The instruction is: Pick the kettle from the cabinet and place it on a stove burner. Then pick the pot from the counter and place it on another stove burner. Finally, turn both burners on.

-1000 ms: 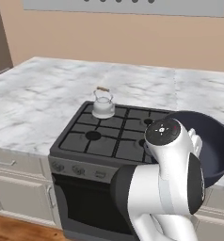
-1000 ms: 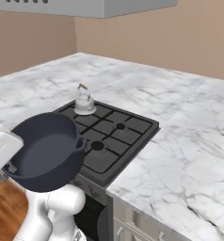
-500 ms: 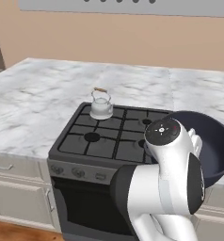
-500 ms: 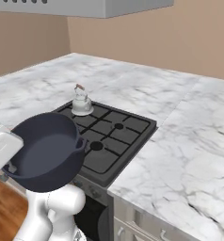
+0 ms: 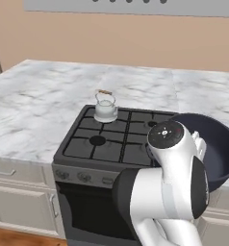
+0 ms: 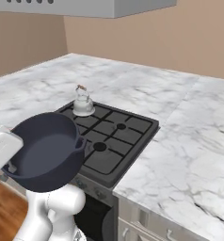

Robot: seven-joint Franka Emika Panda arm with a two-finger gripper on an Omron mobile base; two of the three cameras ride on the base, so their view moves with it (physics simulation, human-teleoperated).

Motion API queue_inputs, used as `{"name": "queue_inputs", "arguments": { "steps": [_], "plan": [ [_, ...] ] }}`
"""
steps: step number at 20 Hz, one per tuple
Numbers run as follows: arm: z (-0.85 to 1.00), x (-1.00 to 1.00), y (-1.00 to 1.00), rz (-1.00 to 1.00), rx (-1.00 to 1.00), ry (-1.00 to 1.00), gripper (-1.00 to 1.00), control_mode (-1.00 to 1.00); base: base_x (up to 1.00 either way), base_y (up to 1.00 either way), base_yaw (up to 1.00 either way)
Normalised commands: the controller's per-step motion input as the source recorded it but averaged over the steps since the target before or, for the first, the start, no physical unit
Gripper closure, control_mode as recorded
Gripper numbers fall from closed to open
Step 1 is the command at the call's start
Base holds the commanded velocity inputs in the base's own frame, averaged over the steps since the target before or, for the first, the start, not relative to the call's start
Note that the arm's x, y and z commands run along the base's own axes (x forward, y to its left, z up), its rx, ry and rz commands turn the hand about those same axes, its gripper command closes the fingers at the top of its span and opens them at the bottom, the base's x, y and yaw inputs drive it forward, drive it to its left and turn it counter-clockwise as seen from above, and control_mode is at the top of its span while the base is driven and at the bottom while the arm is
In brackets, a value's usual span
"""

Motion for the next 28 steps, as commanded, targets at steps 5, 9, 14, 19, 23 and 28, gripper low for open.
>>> {"name": "queue_inputs", "arguments": {
  "steps": [5,9,14,19,23,28],
  "plan": [
    [0.0,0.0,0.0,0.0,0.0,0.0,1.0,1.0,0.2,0.4,0.0],
    [0.0,0.0,0.0,0.0,0.0,0.0,1.0,1.0,0.28,0.31,0.0],
    [0.0,0.0,0.0,0.0,0.0,0.0,1.0,1.0,0.25,0.4,0.0],
    [0.0,0.0,0.0,0.0,0.0,0.0,1.0,1.0,0.19,0.49,0.0],
    [0.0,0.0,0.0,0.0,0.0,0.0,1.0,1.0,-0.09,0.5,0.0],
    [0.0,0.0,0.0,0.0,0.0,0.0,1.0,1.0,-0.22,0.39,0.0]
  ]
}}
